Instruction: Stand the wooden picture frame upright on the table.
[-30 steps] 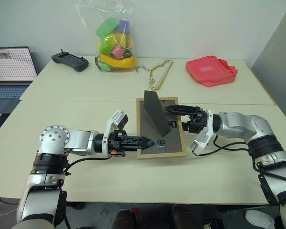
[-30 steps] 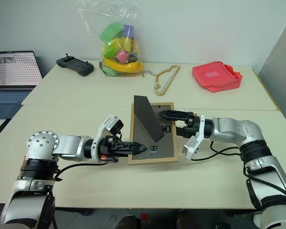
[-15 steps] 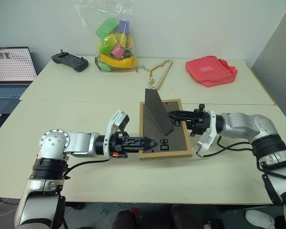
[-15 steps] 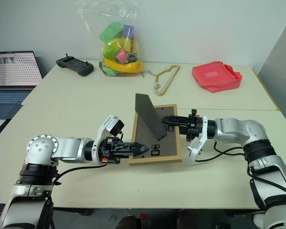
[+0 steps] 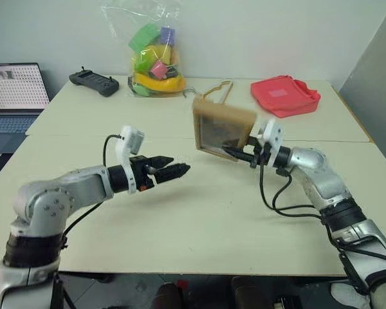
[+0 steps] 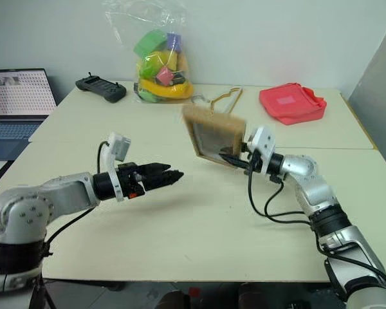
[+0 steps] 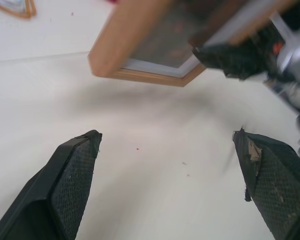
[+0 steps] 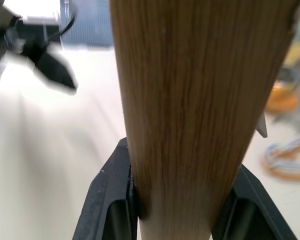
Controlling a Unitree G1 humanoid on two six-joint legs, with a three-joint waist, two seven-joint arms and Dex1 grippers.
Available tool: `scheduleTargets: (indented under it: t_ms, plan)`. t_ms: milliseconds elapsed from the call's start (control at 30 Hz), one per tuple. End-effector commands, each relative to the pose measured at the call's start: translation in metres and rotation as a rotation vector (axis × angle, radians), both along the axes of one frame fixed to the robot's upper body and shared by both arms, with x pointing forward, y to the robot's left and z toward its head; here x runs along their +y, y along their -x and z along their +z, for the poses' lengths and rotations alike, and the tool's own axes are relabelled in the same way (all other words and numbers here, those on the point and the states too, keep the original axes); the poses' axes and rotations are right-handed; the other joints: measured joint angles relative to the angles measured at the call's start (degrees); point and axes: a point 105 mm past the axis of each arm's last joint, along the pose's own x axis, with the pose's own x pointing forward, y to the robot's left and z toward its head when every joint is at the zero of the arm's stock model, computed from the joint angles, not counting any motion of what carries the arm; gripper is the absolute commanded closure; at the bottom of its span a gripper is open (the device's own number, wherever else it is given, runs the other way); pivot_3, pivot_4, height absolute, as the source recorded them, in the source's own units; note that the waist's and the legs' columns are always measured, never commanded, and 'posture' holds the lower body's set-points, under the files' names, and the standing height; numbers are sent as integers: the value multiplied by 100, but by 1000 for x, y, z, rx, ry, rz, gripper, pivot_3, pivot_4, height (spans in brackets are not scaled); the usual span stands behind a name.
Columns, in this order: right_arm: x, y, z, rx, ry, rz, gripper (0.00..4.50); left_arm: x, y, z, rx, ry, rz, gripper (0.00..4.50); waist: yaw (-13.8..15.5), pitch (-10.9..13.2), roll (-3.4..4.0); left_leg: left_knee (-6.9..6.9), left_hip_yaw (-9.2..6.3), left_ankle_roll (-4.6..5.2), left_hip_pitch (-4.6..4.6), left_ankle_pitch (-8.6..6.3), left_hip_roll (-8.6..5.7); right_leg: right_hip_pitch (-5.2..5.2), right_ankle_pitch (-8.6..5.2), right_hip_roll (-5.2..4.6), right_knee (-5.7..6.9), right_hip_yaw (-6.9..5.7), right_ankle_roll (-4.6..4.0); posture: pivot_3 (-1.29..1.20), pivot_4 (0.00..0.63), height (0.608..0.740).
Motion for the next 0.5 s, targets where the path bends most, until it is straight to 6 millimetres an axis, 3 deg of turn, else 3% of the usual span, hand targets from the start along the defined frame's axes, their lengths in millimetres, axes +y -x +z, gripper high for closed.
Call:
scheduleTargets:
  t_ms: [33, 267, 433, 500]
  plan:
    - [1, -3, 6, 141, -87, 31, 3179, -7, 9, 12, -161, -8, 0, 0, 24, 0, 1, 0, 7, 3, 3, -2, -1, 3, -2, 1, 1, 1, -3, 0, 150, 740]
    - [5, -6, -53, 264, -50, 48, 3179, -10, 18, -11, -218, -75, -4, 0, 46, 4, 3, -6, 18, 8, 0, -5, -1, -2, -2, 9, -16, 7, -3, 0, 150, 740]
    - [-2, -10, -65, 338, -80, 12, 3179, -8, 16, -13, -211, -75, 0, 0, 55, 4, 4, -6, 18, 8, 4, -5, 0, 3, -2, 9, -13, 5, -3, 0, 150, 740]
    - [-4, -13, -65, 358, -110, -10, 2473, -7, 12, -12, -211, -66, 6, 0, 55, 4, 4, -6, 18, 8, 6, -5, 0, 5, -2, 10, -11, 5, -3, 0, 150, 740]
